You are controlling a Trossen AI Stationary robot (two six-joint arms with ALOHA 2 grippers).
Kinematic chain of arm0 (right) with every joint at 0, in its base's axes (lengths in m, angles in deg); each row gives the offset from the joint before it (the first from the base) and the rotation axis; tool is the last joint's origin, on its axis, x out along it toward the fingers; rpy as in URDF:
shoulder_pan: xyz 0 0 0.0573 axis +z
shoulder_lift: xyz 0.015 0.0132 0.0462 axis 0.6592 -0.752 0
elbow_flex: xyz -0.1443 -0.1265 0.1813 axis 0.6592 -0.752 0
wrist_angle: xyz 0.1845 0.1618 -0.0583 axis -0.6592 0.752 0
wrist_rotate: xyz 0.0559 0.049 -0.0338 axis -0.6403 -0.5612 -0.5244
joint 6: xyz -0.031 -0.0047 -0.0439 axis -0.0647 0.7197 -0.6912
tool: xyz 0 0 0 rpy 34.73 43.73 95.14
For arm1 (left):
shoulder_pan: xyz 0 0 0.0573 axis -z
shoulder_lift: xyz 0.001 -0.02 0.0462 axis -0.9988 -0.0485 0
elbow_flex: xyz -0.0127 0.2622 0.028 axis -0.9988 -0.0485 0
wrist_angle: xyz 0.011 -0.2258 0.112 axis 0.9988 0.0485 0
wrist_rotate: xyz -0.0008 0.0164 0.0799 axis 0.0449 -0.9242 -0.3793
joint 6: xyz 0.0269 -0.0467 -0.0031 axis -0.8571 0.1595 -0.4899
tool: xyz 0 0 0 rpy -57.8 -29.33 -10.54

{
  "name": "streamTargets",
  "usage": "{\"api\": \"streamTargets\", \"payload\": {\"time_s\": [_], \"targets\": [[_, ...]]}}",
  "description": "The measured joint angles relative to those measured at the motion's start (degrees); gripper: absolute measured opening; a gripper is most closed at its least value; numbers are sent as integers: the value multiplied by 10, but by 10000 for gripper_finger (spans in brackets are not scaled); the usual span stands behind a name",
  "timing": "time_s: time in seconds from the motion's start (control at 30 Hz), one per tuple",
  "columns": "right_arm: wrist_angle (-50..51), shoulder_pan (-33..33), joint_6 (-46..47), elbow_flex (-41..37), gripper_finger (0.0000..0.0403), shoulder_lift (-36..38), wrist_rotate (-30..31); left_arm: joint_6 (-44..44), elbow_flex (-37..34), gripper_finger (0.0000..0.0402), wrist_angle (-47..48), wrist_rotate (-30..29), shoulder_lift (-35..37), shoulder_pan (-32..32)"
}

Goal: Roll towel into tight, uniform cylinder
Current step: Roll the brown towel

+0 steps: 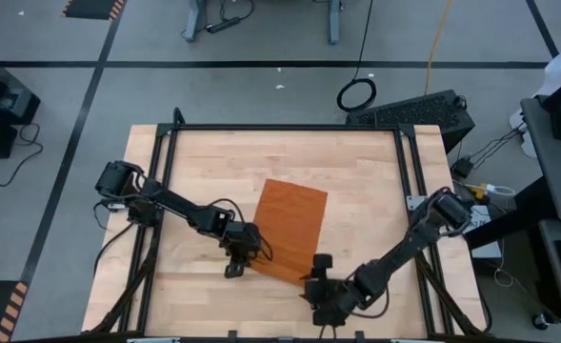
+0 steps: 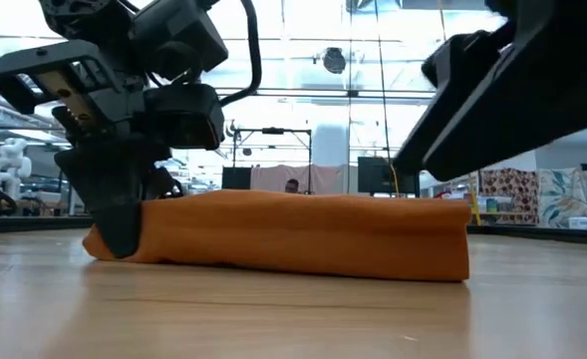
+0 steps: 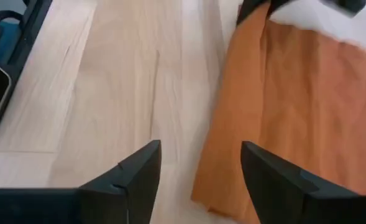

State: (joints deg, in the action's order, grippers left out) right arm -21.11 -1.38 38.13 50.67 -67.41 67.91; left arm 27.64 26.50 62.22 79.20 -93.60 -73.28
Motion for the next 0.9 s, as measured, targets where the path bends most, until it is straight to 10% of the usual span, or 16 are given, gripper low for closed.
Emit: {"api": "streamTargets", "payload": {"time_s": [0.4, 0.9], "targets": [[17, -20, 22, 11, 191, -29, 20, 9, -1, 2, 3, 13, 3, -9], [15, -90, 221, -18, 8, -27, -166, -5, -2, 44, -12, -19, 3, 0]]}}
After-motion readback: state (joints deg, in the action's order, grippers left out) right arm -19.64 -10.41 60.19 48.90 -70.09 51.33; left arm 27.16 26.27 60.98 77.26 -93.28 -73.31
